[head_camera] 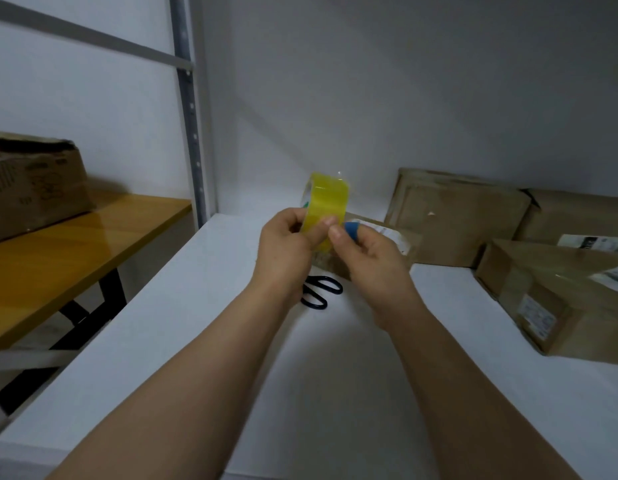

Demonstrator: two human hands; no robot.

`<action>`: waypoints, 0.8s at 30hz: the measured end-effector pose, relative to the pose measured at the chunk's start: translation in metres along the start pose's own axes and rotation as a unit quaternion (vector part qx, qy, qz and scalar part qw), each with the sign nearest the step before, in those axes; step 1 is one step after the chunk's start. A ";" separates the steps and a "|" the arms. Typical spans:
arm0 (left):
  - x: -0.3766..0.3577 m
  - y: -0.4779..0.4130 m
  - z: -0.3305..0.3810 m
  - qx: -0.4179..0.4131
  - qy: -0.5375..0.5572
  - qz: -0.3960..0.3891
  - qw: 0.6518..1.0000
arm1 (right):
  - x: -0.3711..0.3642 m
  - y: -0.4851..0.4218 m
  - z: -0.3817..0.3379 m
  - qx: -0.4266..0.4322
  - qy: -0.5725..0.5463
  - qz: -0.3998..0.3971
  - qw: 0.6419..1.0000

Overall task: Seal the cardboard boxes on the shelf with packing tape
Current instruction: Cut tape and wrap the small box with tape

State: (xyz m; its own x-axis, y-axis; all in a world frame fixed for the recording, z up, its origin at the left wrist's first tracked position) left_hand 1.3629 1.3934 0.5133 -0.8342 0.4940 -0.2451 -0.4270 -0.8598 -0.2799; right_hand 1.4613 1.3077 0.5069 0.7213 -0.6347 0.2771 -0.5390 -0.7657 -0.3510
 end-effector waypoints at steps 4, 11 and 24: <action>-0.010 0.010 0.001 0.102 0.091 -0.087 0.987 | 0.010 0.000 0.002 0.030 0.005 -0.002 1.000; 0.034 -0.016 0.021 -0.029 -0.088 -0.010 0.996 | 0.018 0.000 0.009 0.012 0.080 -0.074 0.994; 0.034 -0.019 0.015 -0.028 -0.108 -0.080 0.990 | 0.014 0.006 0.003 0.053 0.154 -0.139 0.977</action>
State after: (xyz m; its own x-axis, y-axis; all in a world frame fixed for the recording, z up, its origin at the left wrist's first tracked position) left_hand 1.3376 1.4248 0.5241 -0.8153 0.5790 0.0100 -0.5450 -0.7614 -0.3511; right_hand 1.4701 1.2947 0.5060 0.6593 -0.4170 0.6256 -0.2800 -0.9084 -0.3104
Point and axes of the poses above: each hand's wrist, its own y-axis away from the middle knuckle, its own x-axis out of the back of the hand, z = x × y, the point moved 4 cm from there along -y, towards the middle knuckle, and after that the axes turned 5 degrees about y, right-handed, at the moved point
